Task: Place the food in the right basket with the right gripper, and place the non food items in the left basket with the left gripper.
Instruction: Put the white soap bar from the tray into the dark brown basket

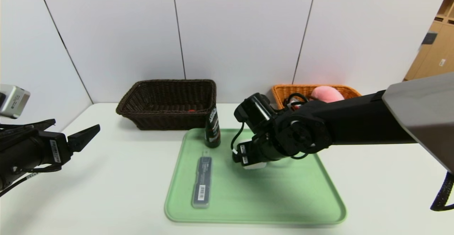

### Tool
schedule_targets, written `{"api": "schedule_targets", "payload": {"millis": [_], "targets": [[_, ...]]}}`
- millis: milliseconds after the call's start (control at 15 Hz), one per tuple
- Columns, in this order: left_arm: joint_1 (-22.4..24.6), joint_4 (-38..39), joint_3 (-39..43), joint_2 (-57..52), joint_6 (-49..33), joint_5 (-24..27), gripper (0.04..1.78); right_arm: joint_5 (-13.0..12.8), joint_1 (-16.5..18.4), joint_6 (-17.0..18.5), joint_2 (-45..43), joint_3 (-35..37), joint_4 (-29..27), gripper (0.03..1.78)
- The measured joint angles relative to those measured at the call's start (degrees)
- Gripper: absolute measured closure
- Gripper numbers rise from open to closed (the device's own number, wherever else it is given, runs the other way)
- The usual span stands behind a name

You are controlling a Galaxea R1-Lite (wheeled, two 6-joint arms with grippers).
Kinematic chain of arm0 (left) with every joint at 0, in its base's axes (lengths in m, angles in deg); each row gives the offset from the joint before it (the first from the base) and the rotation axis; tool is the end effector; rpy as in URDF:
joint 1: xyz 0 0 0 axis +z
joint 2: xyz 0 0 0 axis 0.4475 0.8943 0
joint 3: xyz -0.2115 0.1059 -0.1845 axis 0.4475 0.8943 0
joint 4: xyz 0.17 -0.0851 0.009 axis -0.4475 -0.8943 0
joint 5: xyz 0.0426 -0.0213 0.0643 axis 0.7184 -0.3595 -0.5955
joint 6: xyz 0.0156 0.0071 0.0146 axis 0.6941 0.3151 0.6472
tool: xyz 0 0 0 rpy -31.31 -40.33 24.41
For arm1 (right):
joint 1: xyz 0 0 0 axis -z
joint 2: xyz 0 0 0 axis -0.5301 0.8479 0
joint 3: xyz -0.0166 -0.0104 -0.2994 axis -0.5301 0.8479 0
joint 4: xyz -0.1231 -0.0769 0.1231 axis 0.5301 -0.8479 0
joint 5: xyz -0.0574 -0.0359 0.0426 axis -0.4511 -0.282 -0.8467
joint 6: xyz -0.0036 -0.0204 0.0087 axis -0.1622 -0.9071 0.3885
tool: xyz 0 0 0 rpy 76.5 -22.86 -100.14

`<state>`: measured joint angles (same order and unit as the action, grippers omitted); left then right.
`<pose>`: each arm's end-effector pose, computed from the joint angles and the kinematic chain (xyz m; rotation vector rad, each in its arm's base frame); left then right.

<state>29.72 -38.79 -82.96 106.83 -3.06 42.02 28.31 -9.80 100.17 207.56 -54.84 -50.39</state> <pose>0.1704 0.0071 0.1948 0.0618 0.1586 -0.0505 0.3014 0.2619 0.1299 -0.1407 0.9105 0.2774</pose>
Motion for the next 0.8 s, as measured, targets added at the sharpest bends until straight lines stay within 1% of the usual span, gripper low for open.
{"api": "schedule_targets", "payload": {"millis": [67,133,267,400,467,600,733,800], "targets": [[0.0,0.0,0.0,0.0,0.0,0.0,0.13,0.0,0.0,0.0,-0.1,0.4,0.3,0.11],[0.0,0.0,0.1,0.0,0.0,0.0,0.13,0.0,0.0,-0.1,-0.1,0.6,0.9,0.2],[0.0,0.0,0.1,-0.2,0.0,0.0,0.13,0.0,0.0,-0.5,-0.2,0.8,1.5,0.54],[0.0,0.0,0.1,-0.3,0.0,0.0,0.13,-0.1,0.0,-0.6,-0.3,1.0,1.4,0.78],[0.0,0.0,0.1,-0.4,0.0,0.0,0.13,-0.5,0.0,-0.6,-0.3,1.1,1.5,0.81],[0.1,0.0,0.2,-0.5,-0.1,0.0,0.13,-3.1,0.0,-1.1,-0.6,1.6,1.7,0.82],[0.6,0.0,0.3,-0.7,-0.2,0.0,0.13,-4.0,0.0,-2.1,-2.1,1.8,2.5,0.83],[0.7,0.0,0.3,-0.7,0.0,0.0,0.13,-4.2,0.0,-3.1,-3.6,1.8,4.5,0.83]]}}
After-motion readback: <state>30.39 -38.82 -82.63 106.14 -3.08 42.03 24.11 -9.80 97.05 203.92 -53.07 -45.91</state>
